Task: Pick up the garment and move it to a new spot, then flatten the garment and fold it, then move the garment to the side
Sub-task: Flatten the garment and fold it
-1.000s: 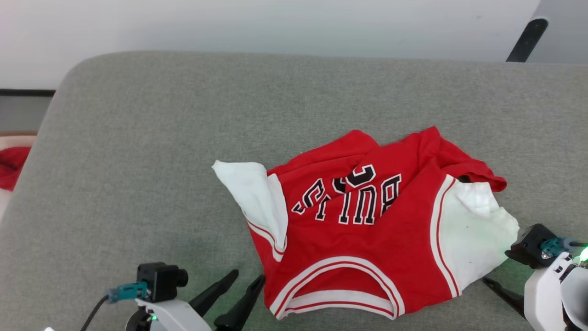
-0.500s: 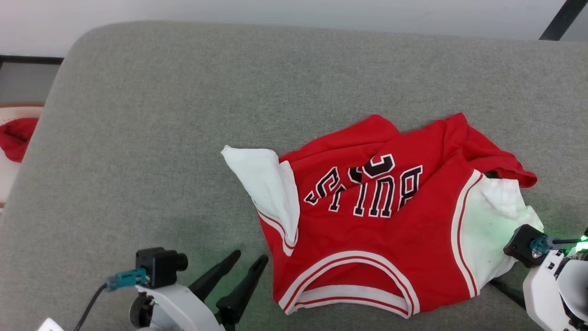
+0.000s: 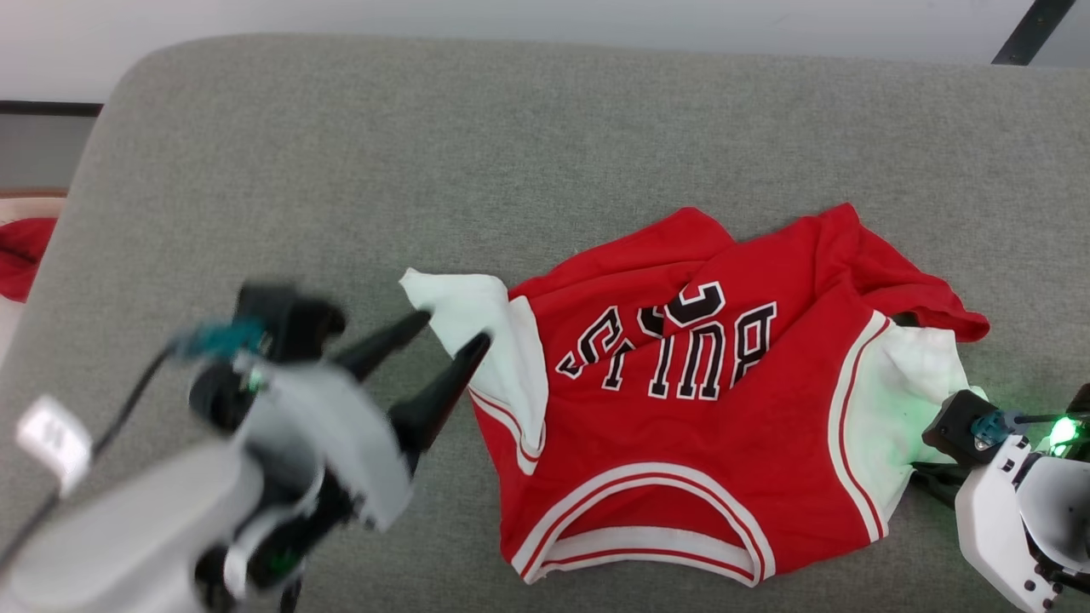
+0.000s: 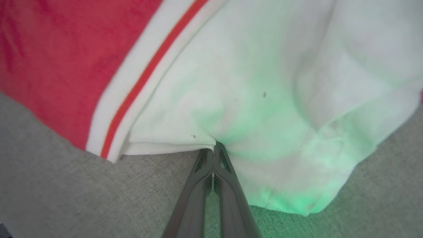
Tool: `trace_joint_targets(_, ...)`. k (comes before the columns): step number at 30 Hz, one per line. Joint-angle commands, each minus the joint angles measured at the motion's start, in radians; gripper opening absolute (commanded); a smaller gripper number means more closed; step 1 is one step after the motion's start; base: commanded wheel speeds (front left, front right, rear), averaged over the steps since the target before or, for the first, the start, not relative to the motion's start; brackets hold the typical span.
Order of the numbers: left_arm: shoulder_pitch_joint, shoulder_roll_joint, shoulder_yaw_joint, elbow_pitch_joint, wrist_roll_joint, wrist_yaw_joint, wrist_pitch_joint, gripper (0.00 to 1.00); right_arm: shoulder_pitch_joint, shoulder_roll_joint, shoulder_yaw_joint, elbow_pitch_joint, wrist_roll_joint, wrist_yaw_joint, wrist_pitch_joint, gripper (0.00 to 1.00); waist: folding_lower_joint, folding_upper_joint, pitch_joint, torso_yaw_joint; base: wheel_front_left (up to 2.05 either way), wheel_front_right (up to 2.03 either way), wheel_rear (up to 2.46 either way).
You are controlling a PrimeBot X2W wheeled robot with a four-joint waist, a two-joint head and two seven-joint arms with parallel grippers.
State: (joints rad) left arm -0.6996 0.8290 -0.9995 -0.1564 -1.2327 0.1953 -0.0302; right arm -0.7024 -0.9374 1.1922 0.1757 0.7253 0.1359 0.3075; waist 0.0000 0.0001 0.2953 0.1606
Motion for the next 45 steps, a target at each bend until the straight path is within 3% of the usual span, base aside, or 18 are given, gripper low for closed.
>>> trace_joint_targets(1, -0.066, -0.011, -0.012, -0.009, 0.020, 0.004, 0.062, 1.00, 0.021, 0.035, 0.039, 0.050, 0.001, -0.010, 0.012, 0.00, 0.0000, -0.0001, 0.003, -0.002, 0.00, 0.00, 0.00)
trace_joint_targets(5, -0.183, -0.039, -0.049, 0.007, 0.036, -0.009, 0.216, 1.00, 0.006, 0.044, 0.049, 0.060, 0.006, -0.011, 0.008, 0.00, 0.0000, -0.0001, 0.007, -0.007, 0.00, 0.00, 0.00)
trace_joint_targets(13, -0.397, -0.161, -0.159, 0.188, 0.007, -0.046, 0.593, 1.00, -0.026, 0.064, 0.072, 0.080, 0.020, -0.013, -0.004, 0.00, 0.0000, -0.0001, 0.026, -0.020, 0.00, 0.00, 0.00)
trace_joint_targets(18, -0.451, -0.220, -0.218, 0.310, 0.005, -0.055, 0.744, 1.00, -0.036, 0.074, 0.084, 0.091, 0.026, -0.014, -0.008, 0.00, 0.0000, -0.0001, 0.034, -0.028, 0.00, 0.00, 0.00)
trace_joint_targets(26, -0.427, -0.283, -0.240, 0.438, -0.026, -0.086, 0.810, 1.00, -0.041, 0.092, 0.099, 0.104, 0.034, -0.014, -0.019, 0.00, 0.0000, -0.0001, 0.044, -0.039, 0.00, 0.00, 0.00)
trace_joint_targets(34, -0.413, -0.316, -0.249, 0.523, -0.018, -0.118, 0.804, 1.00, -0.051, 0.107, 0.103, 0.108, 0.037, -0.014, -0.026, 0.00, 0.0000, -0.0001, 0.054, -0.042, 0.00, 0.00, 0.00)
trace_joint_targets(35, -0.414, -0.319, -0.249, 0.530, -0.019, -0.122, 0.803, 0.97, -0.052, 0.108, 0.103, 0.108, 0.037, -0.014, -0.027, 0.00, 0.0000, -0.0001, 0.055, -0.041, 0.00, 0.00, 0.00)
trace_joint_targets(37, -0.414, -0.327, -0.248, 0.540, -0.022, -0.128, 0.801, 0.44, -0.054, 0.110, 0.105, 0.106, 0.037, -0.014, -0.028, 0.00, 0.0000, -0.0001, 0.056, -0.041, 0.00, 0.00, 0.00)
trace_joint_targets(40, -0.413, -0.332, -0.244, 0.548, -0.027, -0.137, 0.797, 0.07, -0.055, 0.112, 0.106, 0.101, 0.037, -0.014, -0.029, 0.00, 0.0000, -0.0001, 0.056, -0.041, 0.00, 0.00, 0.00)
trace_joint_targets(41, -0.413, -0.333, -0.243, 0.551, -0.029, -0.140, 0.795, 0.01, -0.056, 0.112, 0.106, 0.101, 0.038, -0.014, -0.029, 0.00, 0.0000, -0.0001, 0.056, -0.041, 0.00, 0.00, 0.00)
trace_joint_targets(45, -0.413, -0.332, -0.229, 0.556, -0.043, -0.151, 0.785, 0.00, -0.054, 0.115, 0.108, 0.098, 0.038, -0.014, -0.029, 0.00, 0.0000, -0.0001, 0.054, -0.042, 0.00, 0.00, 0.00)
